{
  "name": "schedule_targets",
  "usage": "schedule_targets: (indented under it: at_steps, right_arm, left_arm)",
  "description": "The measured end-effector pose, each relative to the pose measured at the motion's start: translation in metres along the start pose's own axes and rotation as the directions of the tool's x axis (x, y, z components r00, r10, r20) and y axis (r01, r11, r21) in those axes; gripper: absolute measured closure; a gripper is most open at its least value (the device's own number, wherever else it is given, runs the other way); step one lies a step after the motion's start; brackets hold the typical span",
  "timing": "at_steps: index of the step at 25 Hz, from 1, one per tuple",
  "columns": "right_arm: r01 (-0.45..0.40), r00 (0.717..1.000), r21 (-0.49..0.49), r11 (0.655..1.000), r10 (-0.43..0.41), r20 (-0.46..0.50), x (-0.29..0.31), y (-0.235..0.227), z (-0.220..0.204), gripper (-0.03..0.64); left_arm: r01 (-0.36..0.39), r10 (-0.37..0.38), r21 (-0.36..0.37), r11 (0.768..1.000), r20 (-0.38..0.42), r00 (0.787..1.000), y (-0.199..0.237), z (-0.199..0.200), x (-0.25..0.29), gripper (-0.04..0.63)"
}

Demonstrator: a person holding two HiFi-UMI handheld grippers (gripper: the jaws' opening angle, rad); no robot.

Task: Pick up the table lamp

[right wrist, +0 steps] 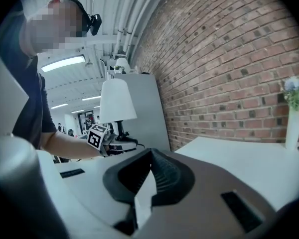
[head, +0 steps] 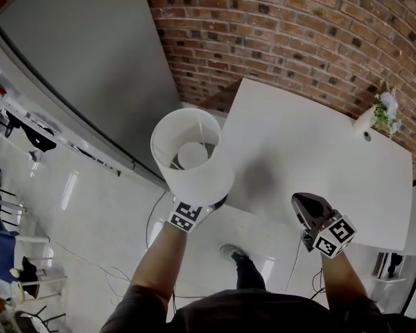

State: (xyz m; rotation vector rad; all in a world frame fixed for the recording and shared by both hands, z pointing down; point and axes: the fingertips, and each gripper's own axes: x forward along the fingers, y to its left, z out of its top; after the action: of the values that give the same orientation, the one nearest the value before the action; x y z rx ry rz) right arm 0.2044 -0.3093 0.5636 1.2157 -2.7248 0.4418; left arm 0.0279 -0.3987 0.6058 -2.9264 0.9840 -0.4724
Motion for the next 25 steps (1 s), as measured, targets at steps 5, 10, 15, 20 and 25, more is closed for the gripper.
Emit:
schedule_targets:
  at_steps: [5,10,15,20,25]
  right_arm:
    - [-0.087,0.996,-0.048,0.995,0.086,-0.005,0.027,0.034,0.021,0.623]
    - [-0.168,0.986,-0.074,0.983,0.167,-0.024,0.059,0.080,0.040,0.623]
    - [-0.277,0.961,-0.108,0.955,0.273,-0.047,0.095,0.140,0.055,0.623]
    - [-0.388,0.921,-0.123,0.913,0.381,-0.077,0.129,0.207,0.064,0.623]
    - [-0.519,0.855,-0.144,0.842,0.509,-0.103,0.163,0.281,0.075,0.623]
  left_arm:
    - [-0.086,0.086,-0.003,0.996,-0.014,0.996,0.019,0.013,-0.057,0.522]
    - [-0.174,0.173,-0.026,0.984,-0.029,0.985,0.036,0.022,-0.127,0.522]
    - [-0.277,0.275,-0.045,0.960,-0.046,0.960,0.050,0.026,-0.205,0.522]
    - [-0.390,0.386,-0.051,0.919,-0.078,0.919,0.061,0.025,-0.293,0.522]
    - [-0.519,0.510,-0.067,0.852,-0.120,0.852,0.062,0.020,-0.389,0.522]
